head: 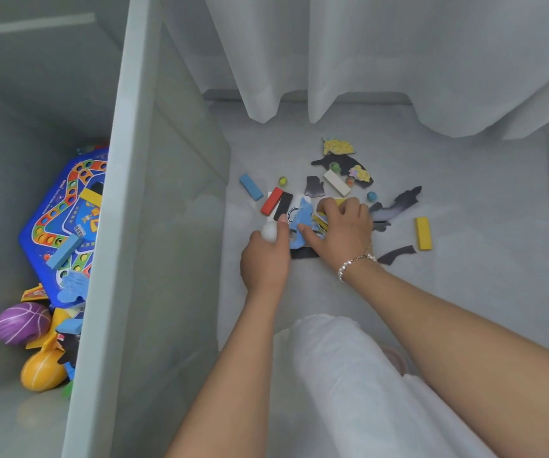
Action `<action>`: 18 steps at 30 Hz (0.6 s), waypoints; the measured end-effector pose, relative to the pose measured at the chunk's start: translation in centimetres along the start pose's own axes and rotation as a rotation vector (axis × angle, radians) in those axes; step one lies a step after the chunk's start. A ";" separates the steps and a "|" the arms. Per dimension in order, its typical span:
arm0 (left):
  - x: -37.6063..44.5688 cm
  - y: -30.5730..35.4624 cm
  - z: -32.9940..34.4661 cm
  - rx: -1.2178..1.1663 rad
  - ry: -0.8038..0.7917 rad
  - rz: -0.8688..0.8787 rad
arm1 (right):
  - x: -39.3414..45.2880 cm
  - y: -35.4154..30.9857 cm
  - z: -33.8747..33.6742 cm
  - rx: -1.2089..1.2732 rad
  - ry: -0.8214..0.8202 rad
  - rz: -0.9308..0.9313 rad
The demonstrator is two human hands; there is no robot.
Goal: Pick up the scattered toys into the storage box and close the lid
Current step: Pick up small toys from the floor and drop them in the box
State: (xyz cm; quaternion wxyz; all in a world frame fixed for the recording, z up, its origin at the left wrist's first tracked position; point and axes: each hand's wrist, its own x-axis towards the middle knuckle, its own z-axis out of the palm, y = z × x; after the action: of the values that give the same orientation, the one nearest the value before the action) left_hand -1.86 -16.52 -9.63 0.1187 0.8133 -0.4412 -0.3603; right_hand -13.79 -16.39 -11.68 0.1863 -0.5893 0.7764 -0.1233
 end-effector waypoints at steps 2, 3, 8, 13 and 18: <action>-0.2 0.2 0.1 0.001 -0.017 -0.009 | 0.0 0.4 0.2 0.039 0.016 -0.023; -0.3 0.3 0.1 0.007 -0.031 -0.007 | 0.0 0.5 0.3 0.049 0.011 -0.027; -0.5 1.3 0.4 -0.007 -0.135 0.035 | -0.1 0.4 0.5 0.081 -0.009 -0.023; -0.7 1.7 1.0 -0.084 -0.114 0.029 | 0.1 0.6 0.6 0.194 0.030 -0.060; -1.4 2.0 1.1 -0.151 -0.081 0.012 | 0.5 0.9 -0.3 0.386 -0.021 0.028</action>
State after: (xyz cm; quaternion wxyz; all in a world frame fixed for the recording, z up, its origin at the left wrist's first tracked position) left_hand -4.35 -16.43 -8.71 0.1640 0.7839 -0.4220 -0.4247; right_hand -14.83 -16.60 -11.90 0.3058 -0.5329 0.7444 -0.2612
